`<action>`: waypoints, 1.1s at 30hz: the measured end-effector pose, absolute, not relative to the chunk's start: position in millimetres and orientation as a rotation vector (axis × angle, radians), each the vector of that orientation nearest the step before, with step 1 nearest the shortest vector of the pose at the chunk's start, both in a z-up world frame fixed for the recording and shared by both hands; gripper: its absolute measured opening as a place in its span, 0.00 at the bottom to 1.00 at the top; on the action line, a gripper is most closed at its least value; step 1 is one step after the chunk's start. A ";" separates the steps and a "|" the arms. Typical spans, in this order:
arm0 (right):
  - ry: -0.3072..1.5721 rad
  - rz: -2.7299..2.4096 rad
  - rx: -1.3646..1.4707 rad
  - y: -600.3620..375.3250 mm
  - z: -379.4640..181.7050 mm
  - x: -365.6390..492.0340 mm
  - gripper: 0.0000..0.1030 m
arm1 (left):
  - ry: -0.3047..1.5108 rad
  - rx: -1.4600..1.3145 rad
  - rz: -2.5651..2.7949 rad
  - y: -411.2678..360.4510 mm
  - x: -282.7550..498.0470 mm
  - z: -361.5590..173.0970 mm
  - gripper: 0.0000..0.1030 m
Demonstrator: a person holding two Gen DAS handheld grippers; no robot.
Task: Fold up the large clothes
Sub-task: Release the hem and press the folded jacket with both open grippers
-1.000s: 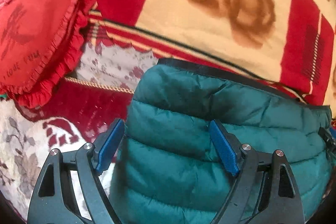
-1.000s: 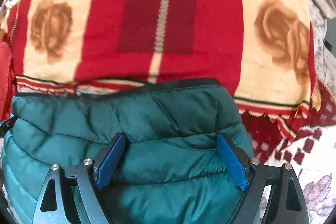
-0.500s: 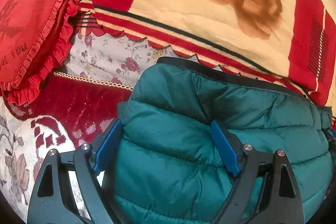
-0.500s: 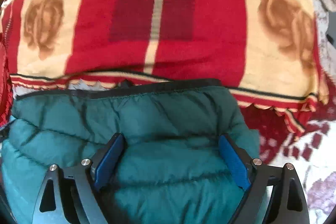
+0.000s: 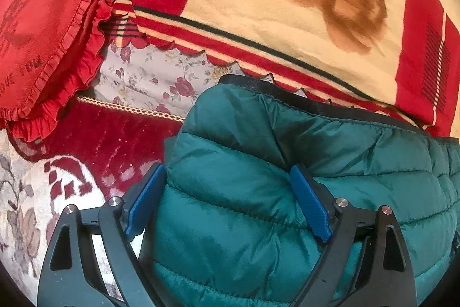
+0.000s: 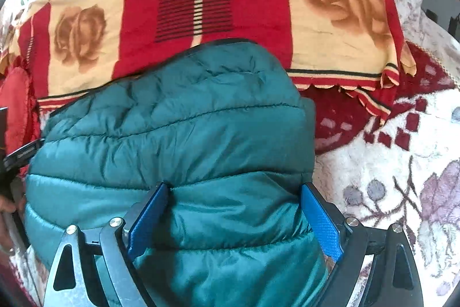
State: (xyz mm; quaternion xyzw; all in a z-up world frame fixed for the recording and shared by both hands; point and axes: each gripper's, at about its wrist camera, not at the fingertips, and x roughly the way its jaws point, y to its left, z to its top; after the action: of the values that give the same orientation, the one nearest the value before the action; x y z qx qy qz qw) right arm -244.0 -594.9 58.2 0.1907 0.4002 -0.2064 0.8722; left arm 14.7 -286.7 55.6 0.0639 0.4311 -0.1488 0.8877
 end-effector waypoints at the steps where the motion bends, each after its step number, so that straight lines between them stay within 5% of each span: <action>1: 0.844 -0.438 0.385 -593.5 59.3 -242.2 0.87 | 0.899 0.133 -0.306 -284.0 12.7 58.2 0.86; 11: 0.754 -0.450 0.416 -573.8 105.6 -300.0 0.87 | 0.853 0.112 -0.344 -235.0 -47.6 85.6 0.86; 22: 0.879 -0.488 0.392 -562.3 56.6 -303.0 0.87 | 0.894 0.097 -0.354 -197.0 -91.9 75.9 0.86; 33: 0.812 -0.446 0.495 -556.7 85.9 -347.4 0.91 | 0.910 0.049 -0.390 -185.5 -110.8 82.4 0.86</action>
State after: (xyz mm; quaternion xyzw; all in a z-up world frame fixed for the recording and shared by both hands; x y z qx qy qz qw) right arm -347.4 -556.7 85.9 0.2364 0.3875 -0.2127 0.8653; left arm -110.8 -185.5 82.4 0.0235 0.4364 -0.1870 0.8798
